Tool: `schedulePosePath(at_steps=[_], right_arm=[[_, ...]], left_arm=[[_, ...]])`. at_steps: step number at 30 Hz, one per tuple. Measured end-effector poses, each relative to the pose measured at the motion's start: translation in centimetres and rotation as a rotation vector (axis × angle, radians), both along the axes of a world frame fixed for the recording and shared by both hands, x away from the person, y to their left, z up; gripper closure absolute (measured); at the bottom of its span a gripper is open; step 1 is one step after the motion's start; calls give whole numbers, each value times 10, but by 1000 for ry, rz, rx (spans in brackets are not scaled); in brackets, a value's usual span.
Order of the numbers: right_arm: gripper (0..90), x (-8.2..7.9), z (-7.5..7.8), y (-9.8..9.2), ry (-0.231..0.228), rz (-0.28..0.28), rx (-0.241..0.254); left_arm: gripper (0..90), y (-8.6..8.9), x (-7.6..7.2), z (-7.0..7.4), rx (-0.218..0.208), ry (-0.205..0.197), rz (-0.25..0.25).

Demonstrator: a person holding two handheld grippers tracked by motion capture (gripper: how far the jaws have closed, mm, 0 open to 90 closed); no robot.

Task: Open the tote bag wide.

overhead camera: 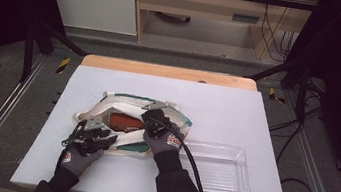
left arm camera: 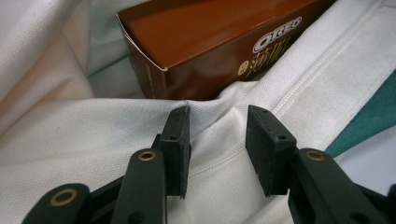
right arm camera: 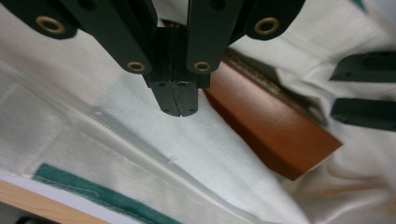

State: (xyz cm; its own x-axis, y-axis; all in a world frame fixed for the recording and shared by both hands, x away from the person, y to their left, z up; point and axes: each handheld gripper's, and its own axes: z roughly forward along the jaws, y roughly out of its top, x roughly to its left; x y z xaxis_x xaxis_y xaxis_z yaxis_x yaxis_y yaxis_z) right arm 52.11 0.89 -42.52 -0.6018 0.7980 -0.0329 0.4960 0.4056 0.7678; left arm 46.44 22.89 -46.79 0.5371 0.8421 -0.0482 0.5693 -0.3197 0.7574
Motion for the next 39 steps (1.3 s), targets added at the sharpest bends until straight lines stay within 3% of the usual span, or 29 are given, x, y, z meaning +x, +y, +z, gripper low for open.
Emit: schedulePosePath(at_steps=[7, 20, 23, 26, 27, 29, 31, 35, 39], right_arm=[[900, 11, 0, 3, 5, -73, -28], [900, 23, 1, 2, 10, -195, -23], [900, 20, 4, -1, 17, -174, 3], [900, 11, 16, -11, 0, -113, 108], [900, 8, 21, -15, -13, -98, 122], [900, 2, 29, -24, -23, -69, 109], [900, 1, 29, -30, 11, -20, 85], [900, -2, 15, -32, 42, 4, 70], [900, 1, 2, -25, 60, 1, 22]], left_arm=[[595, 0, 0, -1, 4, 9, -3], [595, 0, 0, -3, 4, 9, -9], [595, 0, 0, -3, 7, 6, -9], [595, 0, 1, -2, -1, 13, -8], [596, 1, 1, -1, 1, 15, -10], [598, 1, 1, 0, -1, 16, -12], [599, 1, 2, 0, -3, 17, -12], [599, 1, 2, 0, -1, 17, -11], [599, 1, 2, -1, 1, 16, -12]])
